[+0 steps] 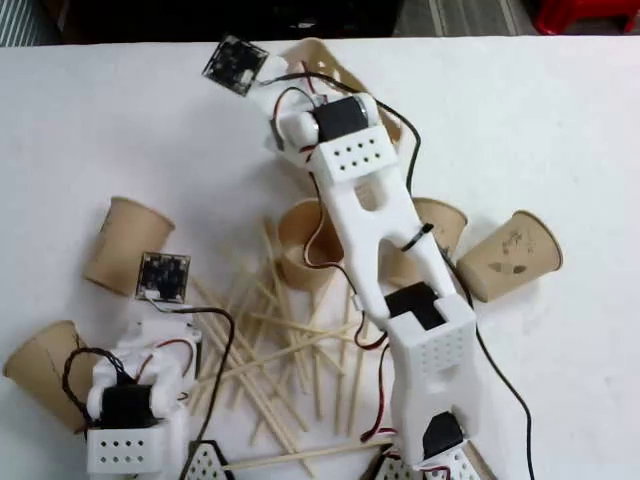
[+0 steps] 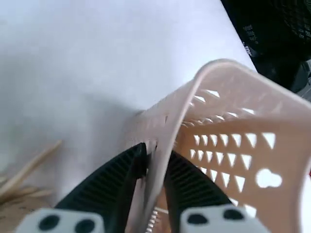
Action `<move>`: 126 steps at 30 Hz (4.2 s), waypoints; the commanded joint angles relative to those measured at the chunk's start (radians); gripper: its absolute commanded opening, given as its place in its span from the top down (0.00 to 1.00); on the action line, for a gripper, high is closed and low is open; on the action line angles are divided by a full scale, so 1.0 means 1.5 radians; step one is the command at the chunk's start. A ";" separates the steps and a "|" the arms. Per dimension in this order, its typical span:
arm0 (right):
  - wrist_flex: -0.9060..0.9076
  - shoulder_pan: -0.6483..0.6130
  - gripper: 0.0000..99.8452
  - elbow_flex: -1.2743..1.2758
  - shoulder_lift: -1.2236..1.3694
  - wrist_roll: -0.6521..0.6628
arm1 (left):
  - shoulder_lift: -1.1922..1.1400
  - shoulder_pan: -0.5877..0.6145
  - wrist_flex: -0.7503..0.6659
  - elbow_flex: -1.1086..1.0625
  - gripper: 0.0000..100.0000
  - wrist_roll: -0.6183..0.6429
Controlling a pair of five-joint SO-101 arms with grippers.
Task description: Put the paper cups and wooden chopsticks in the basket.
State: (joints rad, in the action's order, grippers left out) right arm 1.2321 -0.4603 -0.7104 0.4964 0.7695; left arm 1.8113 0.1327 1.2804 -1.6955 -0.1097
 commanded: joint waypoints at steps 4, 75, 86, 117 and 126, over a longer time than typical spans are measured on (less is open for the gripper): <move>0.040 -0.012 0.98 -0.040 -0.033 0.107 | 0.006 0.004 0.003 0.002 0.98 -0.004; 0.294 0.038 0.81 0.410 -0.442 -0.585 | 0.006 0.003 0.003 0.002 0.98 -0.004; 0.128 0.038 0.77 0.604 -0.443 -0.680 | 0.006 0.004 0.003 0.002 0.98 -0.004; 0.222 0.035 0.98 0.554 -0.600 -0.698 | 0.006 0.005 0.003 0.002 0.98 -0.004; 0.217 0.032 0.98 0.502 -0.761 -0.703 | 0.006 0.005 0.003 0.002 0.98 -0.004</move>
State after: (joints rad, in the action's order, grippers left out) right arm 1.5604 -0.4143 0.1304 -0.5501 -0.2800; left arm 1.8113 0.1327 1.2804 -1.6955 -0.1097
